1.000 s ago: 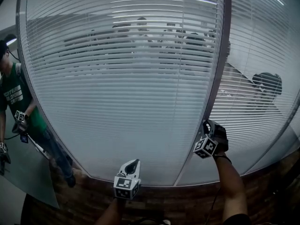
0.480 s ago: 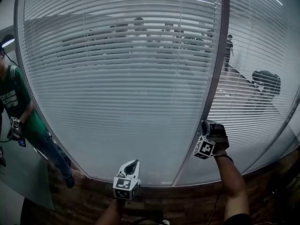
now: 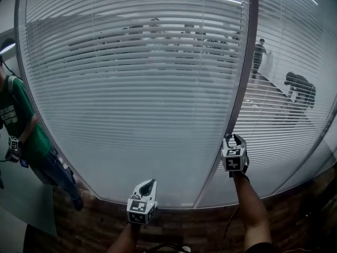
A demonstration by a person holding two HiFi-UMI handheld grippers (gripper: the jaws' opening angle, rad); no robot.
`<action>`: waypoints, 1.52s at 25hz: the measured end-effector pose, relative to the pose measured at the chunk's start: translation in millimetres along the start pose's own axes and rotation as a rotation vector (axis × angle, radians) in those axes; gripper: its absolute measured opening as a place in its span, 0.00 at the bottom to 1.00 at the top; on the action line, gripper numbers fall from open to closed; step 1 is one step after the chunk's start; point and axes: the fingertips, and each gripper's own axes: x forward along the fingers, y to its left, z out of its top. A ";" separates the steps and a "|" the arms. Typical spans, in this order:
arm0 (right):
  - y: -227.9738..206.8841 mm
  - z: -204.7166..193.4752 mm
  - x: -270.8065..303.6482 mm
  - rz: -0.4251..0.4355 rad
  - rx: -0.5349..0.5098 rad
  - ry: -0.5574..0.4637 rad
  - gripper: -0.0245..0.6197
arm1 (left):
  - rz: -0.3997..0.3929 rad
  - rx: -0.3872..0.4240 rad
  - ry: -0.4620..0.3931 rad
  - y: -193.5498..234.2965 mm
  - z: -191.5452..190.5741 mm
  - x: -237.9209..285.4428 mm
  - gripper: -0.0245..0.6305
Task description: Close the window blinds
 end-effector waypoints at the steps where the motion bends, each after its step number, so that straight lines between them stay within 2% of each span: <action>1: -2.2 -1.7 1.8 0.011 0.100 -0.003 0.28 | -0.003 0.001 -0.001 -1.3 0.9 0.0 0.03; 4: -9.2 -8.2 8.1 0.025 0.308 -0.010 0.28 | -0.006 0.002 -0.002 -2.2 3.2 -0.7 0.03; 8: -12.9 -7.5 9.4 0.026 0.429 -0.027 0.25 | 0.001 0.000 0.001 0.7 2.7 -3.8 0.03; 11: -14.5 -8.2 9.0 0.028 0.460 -0.034 0.24 | 0.005 -0.004 0.001 1.5 1.6 -5.9 0.03; 15: -13.0 -8.3 9.6 0.032 0.416 -0.027 0.24 | 0.010 -0.003 0.000 3.4 0.1 -7.7 0.03; 19: -12.5 -4.4 6.2 0.032 0.289 -0.027 0.24 | 0.007 -0.003 -0.001 1.4 1.0 -8.4 0.03; 24: -6.8 1.4 -0.6 0.005 0.066 -0.001 0.24 | 0.005 0.002 0.007 1.8 1.1 -9.5 0.03; 38: 5.2 -6.8 10.9 -0.083 -0.750 0.027 0.24 | -0.014 0.011 0.002 -2.6 -0.2 1.7 0.03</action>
